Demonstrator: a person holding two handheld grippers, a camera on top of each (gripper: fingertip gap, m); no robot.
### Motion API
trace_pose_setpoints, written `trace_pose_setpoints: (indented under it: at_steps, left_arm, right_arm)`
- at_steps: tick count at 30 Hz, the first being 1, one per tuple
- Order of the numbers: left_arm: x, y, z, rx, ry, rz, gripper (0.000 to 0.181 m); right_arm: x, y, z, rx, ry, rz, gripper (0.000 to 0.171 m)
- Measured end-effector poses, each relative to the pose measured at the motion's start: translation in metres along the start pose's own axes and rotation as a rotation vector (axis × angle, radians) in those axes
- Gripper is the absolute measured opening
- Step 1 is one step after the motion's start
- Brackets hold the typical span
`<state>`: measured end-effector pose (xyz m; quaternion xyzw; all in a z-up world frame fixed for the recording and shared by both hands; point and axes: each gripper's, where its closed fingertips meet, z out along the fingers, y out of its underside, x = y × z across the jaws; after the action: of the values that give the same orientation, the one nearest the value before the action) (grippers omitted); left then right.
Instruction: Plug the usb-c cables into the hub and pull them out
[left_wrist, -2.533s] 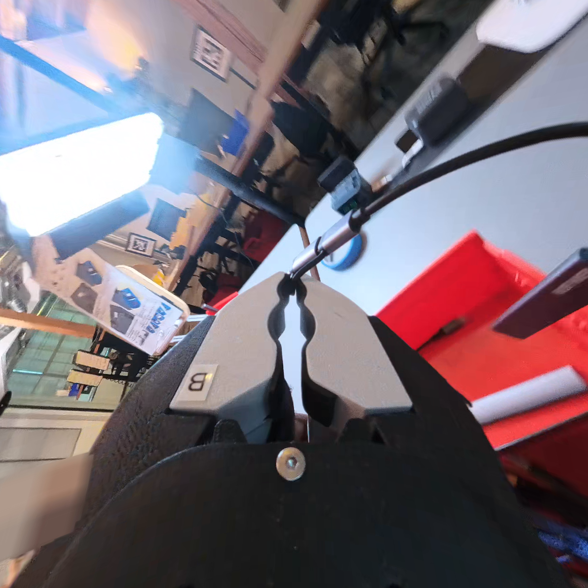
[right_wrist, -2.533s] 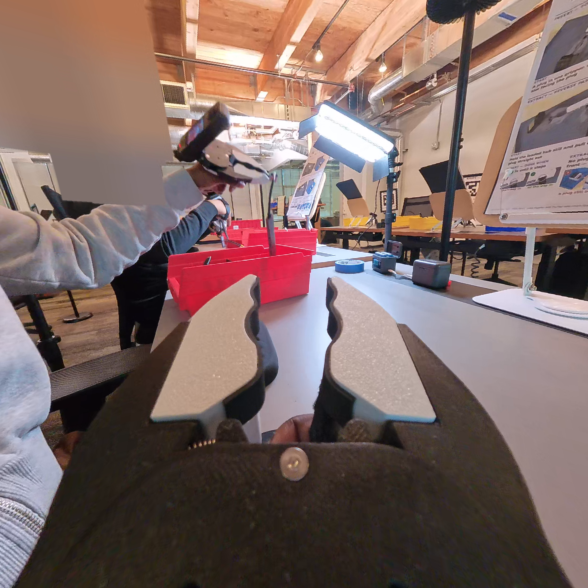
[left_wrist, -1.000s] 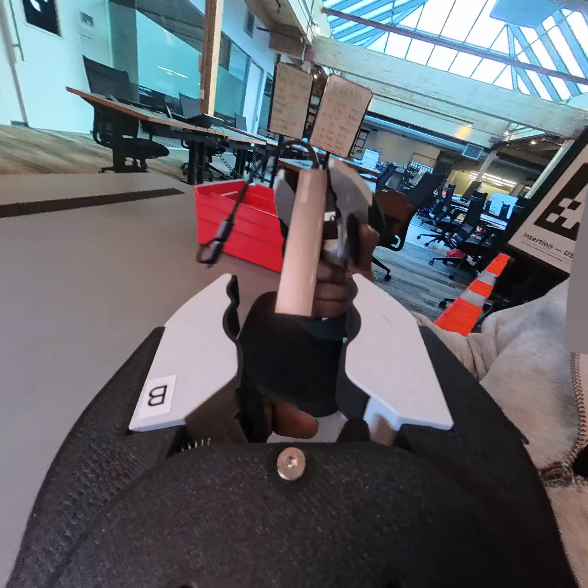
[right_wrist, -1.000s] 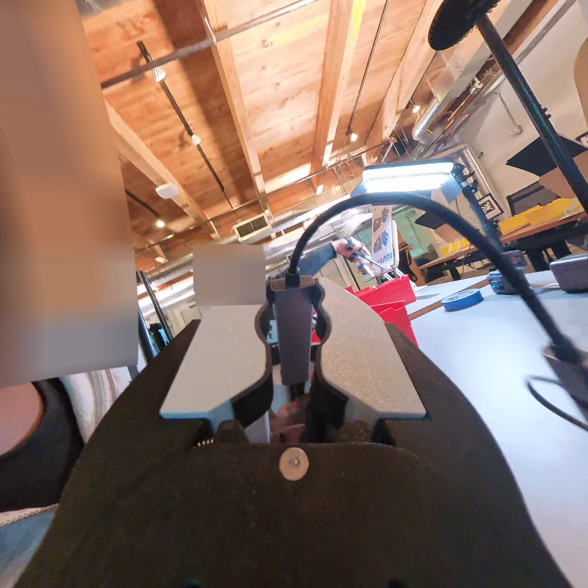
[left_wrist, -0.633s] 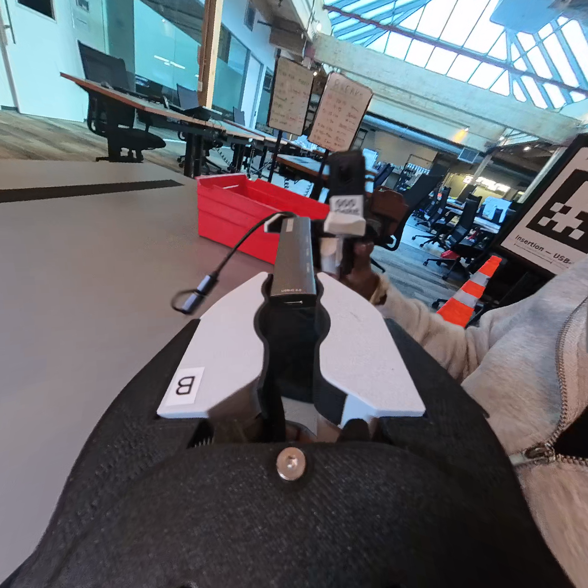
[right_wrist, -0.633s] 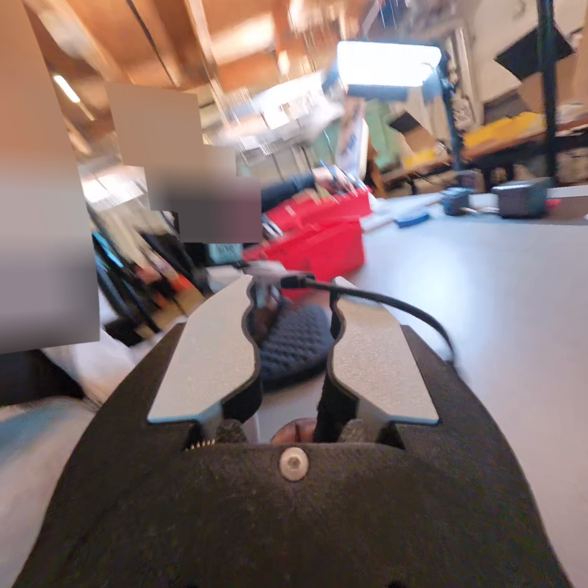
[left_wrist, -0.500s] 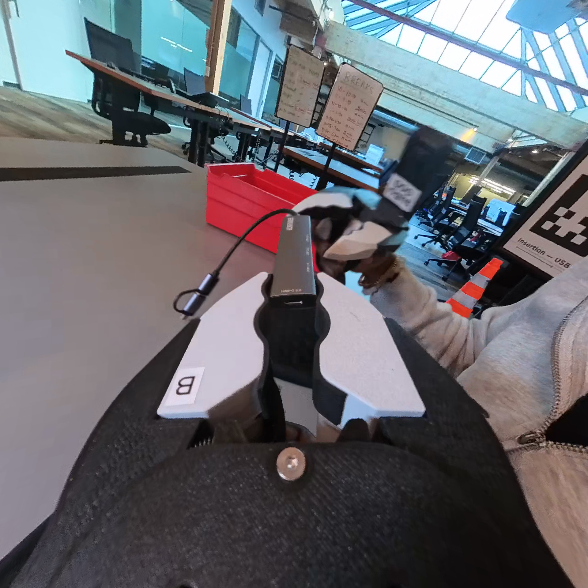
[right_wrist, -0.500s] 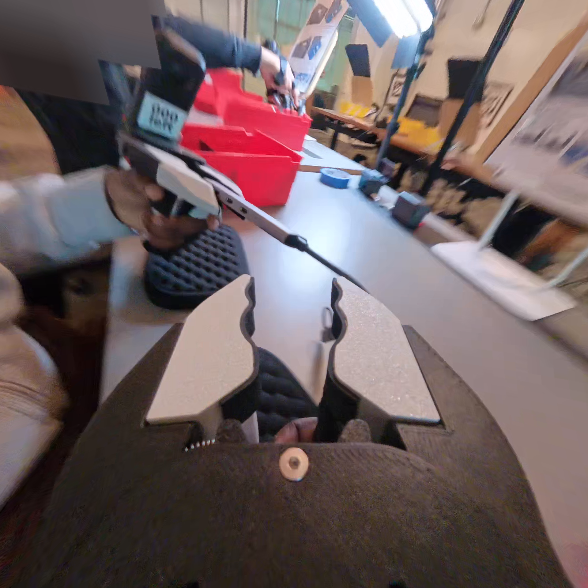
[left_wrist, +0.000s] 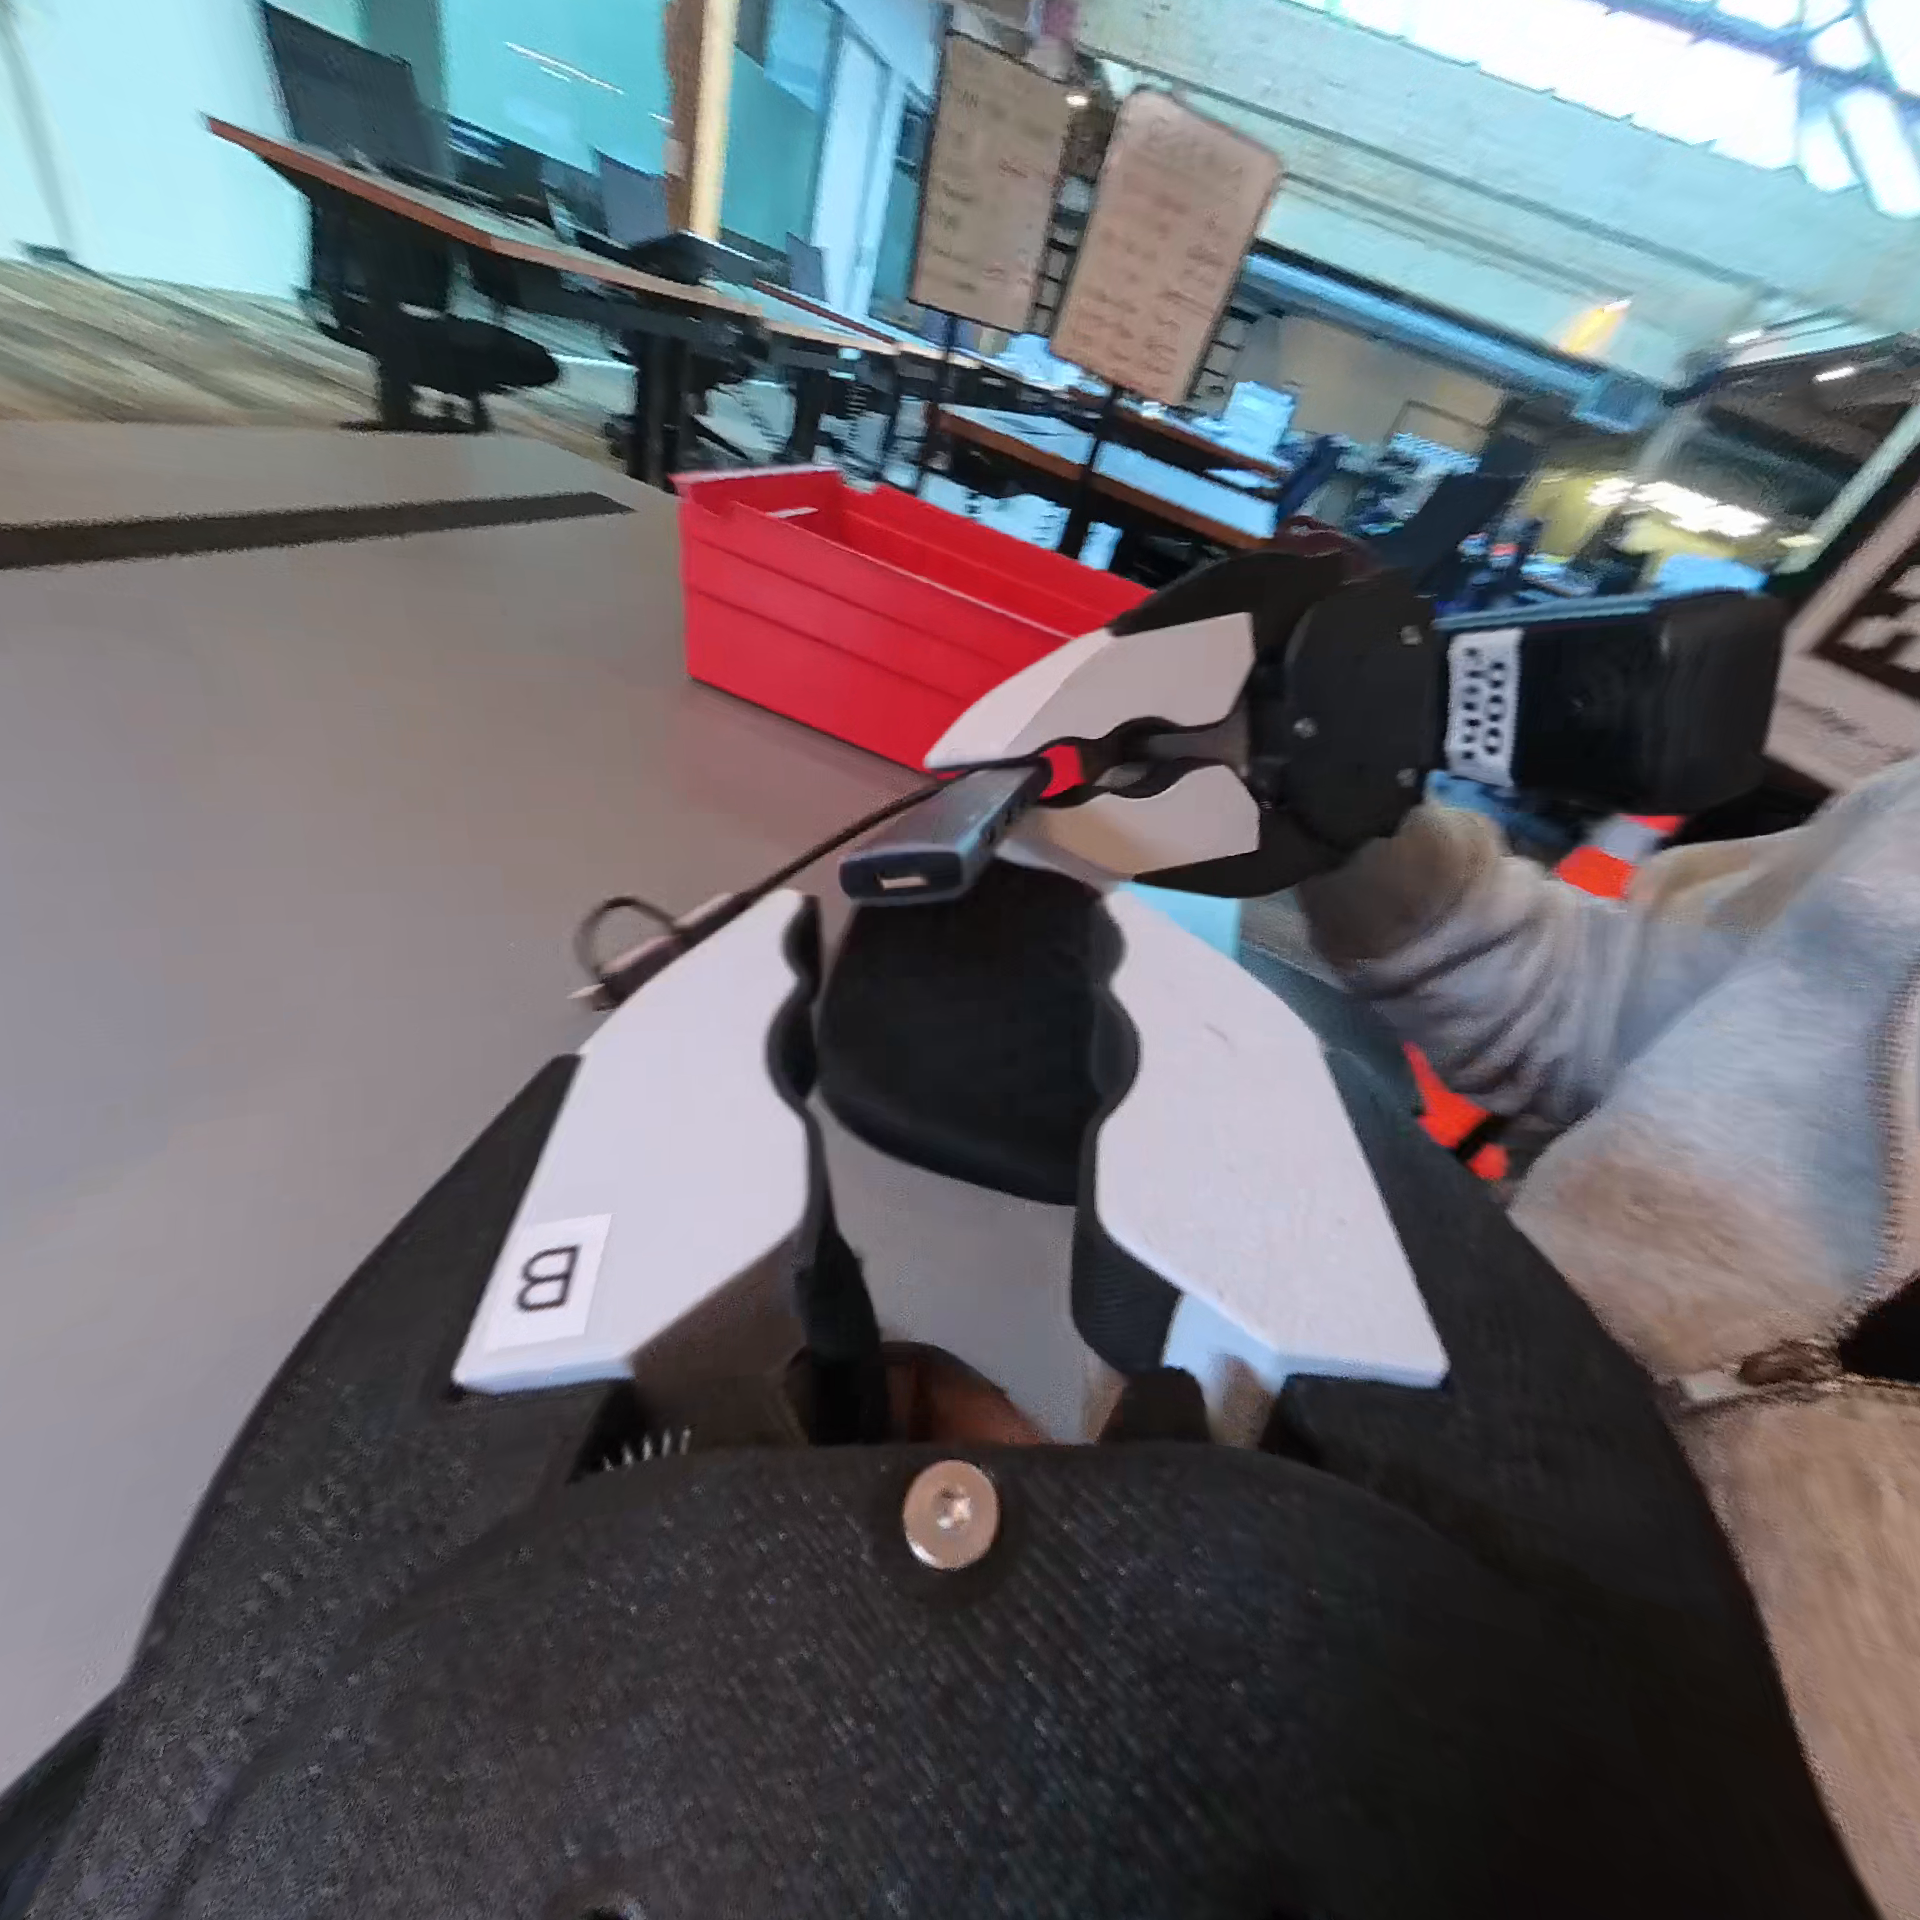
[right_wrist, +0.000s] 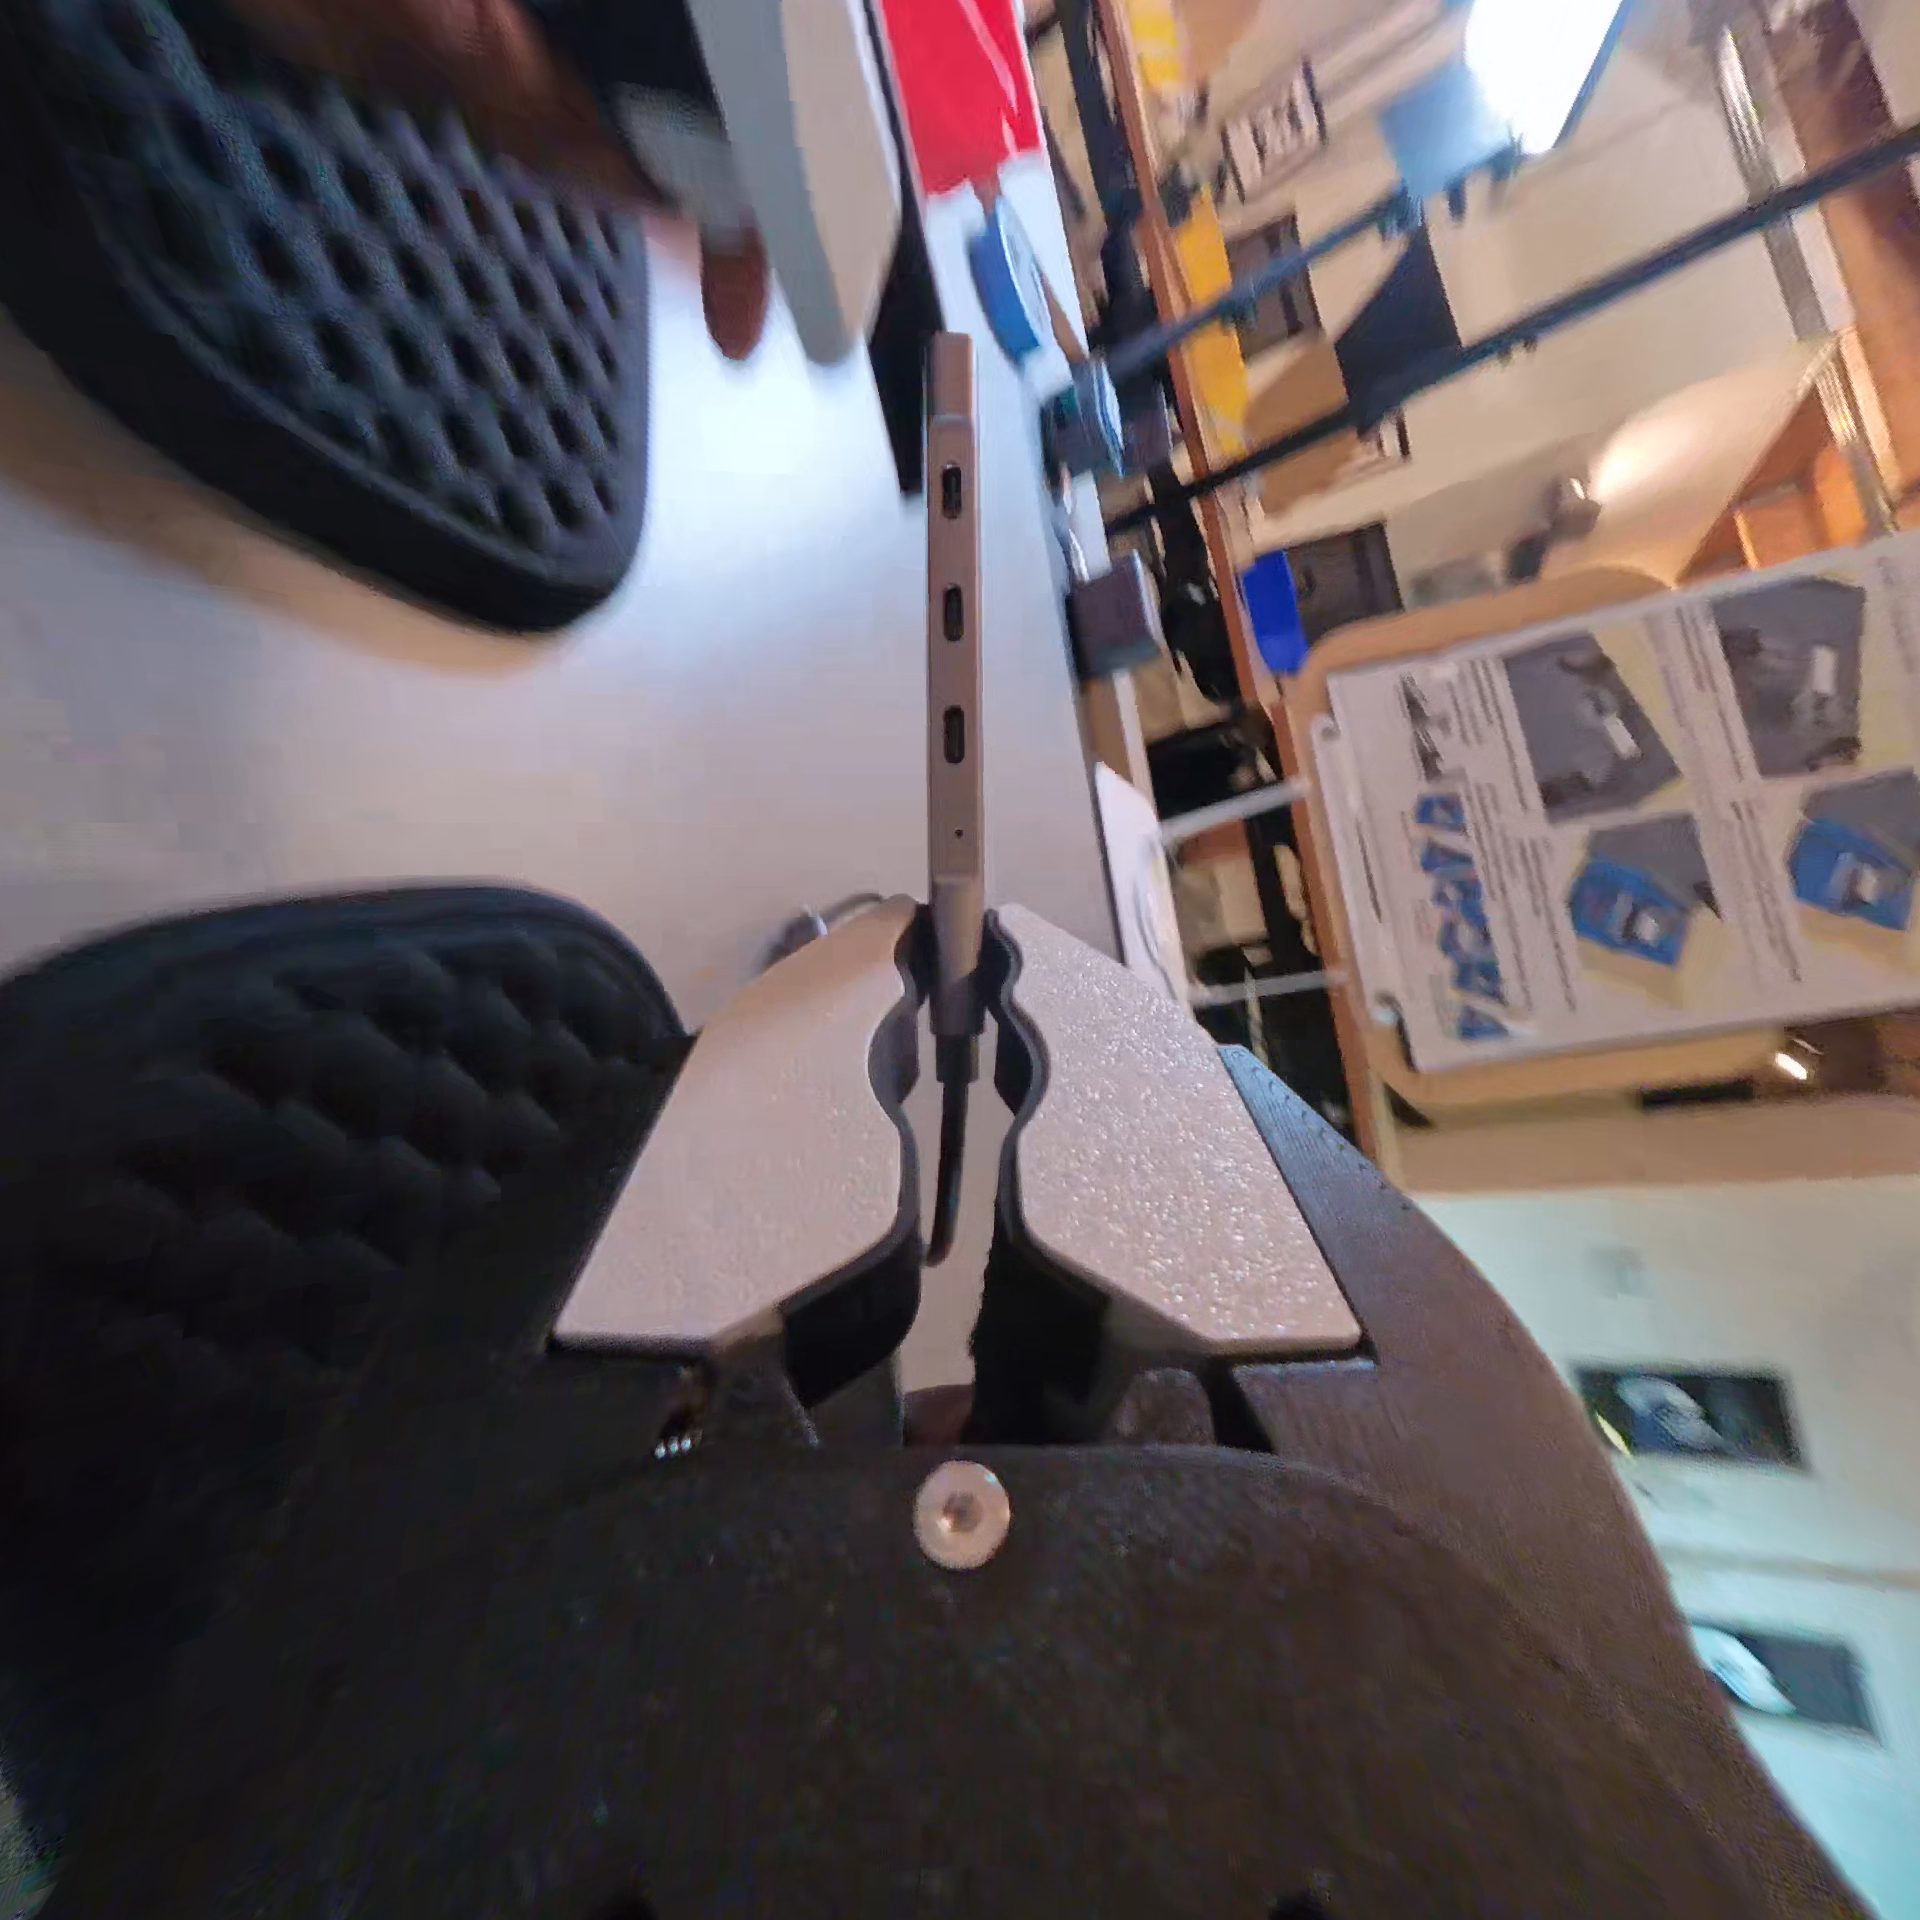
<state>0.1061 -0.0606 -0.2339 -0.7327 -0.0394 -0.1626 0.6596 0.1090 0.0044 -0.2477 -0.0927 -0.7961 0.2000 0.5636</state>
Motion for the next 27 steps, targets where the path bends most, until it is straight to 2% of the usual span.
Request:
trace_pose_setpoints:
  at_steps: [2, 7, 11, 15, 17, 22, 25, 27]
  left_arm:
    - [-0.009, -0.007, -0.014, 0.020, -0.104, 0.073, 0.062]
    - [-0.015, -0.032, -0.067, 0.099, -0.333, 0.219, 0.064]
    - [-0.002, -0.055, -0.115, 0.184, -0.400, 0.212, 0.103]
    - [0.007, -0.080, -0.174, 0.280, -0.520, 0.235, 0.105]
    - [0.007, -0.086, -0.203, 0.288, -0.604, 0.239, 0.103]
    - [-0.006, -0.065, -0.261, 0.164, -0.795, 0.203, 0.104]
    - [-0.028, -0.050, -0.299, 0.106, -0.995, 0.135, 0.095]
    - [-0.044, -0.033, -0.324, 0.019, -1.144, 0.071, 0.087]
  right_arm:
    - [0.001, 0.022, -0.003, -0.124, 0.032, -0.062, 0.008]
    - [-0.034, 0.058, -0.013, -0.330, -0.052, -0.193, 0.008]
    - [-0.057, 0.065, -0.016, -0.366, -0.141, -0.158, 0.009]
    - [-0.066, 0.066, -0.018, -0.357, -0.204, -0.086, 0.009]
    - [-0.067, 0.061, -0.019, -0.303, -0.239, 0.019, 0.012]
    - [-0.046, 0.024, -0.032, 0.095, -0.358, 0.625, 0.059]
    - [-0.011, 0.017, -0.042, 0.353, -0.273, 0.880, 0.070]
    - [0.002, 0.023, -0.046, 0.440, -0.206, 0.970, 0.071]
